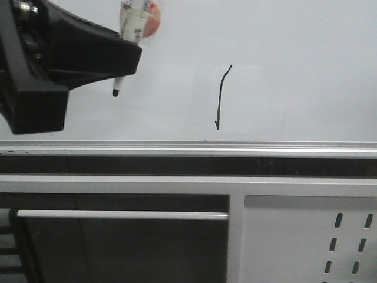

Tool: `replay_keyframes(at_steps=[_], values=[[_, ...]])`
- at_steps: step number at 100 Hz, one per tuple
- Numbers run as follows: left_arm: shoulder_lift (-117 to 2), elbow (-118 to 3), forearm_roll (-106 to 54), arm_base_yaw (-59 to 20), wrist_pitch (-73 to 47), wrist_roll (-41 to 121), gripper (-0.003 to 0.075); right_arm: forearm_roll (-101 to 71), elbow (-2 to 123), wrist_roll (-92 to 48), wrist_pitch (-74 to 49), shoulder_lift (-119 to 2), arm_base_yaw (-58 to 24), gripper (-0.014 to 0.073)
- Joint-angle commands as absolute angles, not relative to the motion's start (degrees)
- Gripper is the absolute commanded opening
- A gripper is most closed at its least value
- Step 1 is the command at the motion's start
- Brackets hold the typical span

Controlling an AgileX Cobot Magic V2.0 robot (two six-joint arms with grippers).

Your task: Write number 1 on whiteboard

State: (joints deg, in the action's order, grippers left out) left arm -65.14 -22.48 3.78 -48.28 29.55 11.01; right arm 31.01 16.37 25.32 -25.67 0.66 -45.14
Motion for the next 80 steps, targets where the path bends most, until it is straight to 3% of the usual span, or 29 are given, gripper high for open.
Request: replay_keyframes(at_steps=[1,37,53,80], values=[[-64.68,-20.44,-5.91,-50.49,43.91,14.49,-0.0018,32.18,17.64,25.35,-21.38,0.84,-44.69,-0.0071],[-79.10,-14.81,-28.90,-61.00,74.65,10.26,-0.0018,32.18,17.64,25.35,-21.38,0.84,-44.69,-0.0071],[-84.84,-15.15,-36.26,-63.92,78.19,7.85,-0.0018,32.18,17.64,25.35,-21.38,0.84,-44.69,-0.0071],[-88.61,-17.20,-31.24,-63.82,78.19,3.12,-0.0017,32.18,17.64,25.35,-21.38,0.84,-44.69,-0.0071]])
